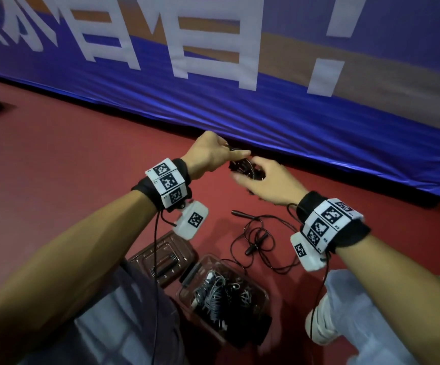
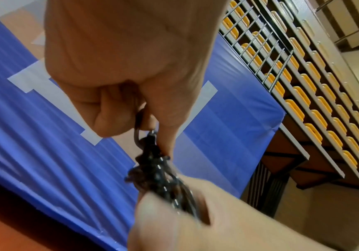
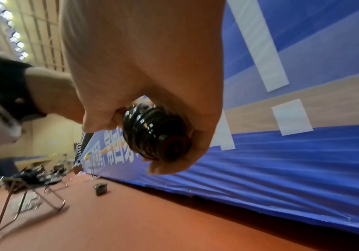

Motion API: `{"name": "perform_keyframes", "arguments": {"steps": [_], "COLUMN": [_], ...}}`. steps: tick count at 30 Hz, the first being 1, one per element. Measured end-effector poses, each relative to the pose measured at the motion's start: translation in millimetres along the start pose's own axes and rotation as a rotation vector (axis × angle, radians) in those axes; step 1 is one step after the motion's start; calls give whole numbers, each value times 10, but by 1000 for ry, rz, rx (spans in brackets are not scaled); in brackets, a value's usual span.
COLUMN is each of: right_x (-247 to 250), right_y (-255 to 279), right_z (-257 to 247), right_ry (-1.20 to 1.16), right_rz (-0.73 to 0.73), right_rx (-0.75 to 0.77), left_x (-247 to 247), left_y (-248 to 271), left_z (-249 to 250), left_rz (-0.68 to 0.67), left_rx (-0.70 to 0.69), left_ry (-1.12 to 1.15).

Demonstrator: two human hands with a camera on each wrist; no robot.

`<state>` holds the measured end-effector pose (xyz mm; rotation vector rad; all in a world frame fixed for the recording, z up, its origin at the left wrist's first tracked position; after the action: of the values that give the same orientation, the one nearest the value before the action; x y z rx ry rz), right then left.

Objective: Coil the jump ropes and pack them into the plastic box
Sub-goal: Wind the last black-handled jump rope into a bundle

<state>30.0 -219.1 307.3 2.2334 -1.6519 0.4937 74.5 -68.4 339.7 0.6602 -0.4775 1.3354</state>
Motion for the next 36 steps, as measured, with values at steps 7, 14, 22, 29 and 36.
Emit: {"name": "perform_keyframes", "arguments": {"steps": [7,14,22,29,36], "right_x": [-420,-941,-2193,-2407,-2736], "right_y": [80,330,654,997,1105], "right_z": [367,1154,2733,3080,4030], "right_ry": [-139,60,36,-87,144], "right_rz": [-43,33,-102,-44,-185], "right_rx": [83,-39,-370,-401,-625], "left_x": [-261,-885,-1817,-2418,-3049], "left_y": [62,9,188,343,492], "left_z": [-230,-907,-1665,-2020,-2316], "left_rz": [-473,-428,-329,-456,-528], "left_rx": [323,359,64,44,-2], "left_ry": [387,-167,-766,-741,-679]}}
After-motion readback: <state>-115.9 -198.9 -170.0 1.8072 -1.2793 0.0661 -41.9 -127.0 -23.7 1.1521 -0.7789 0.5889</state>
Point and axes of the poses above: each hand's wrist, its own y-axis away from the middle knuckle, its own x-axis out of the back of the hand, z = x × y, the point moved 8 cm from there along -y, towards the middle knuckle, and after that the axes turned 11 degrees about -y, right-handed, at the moved point
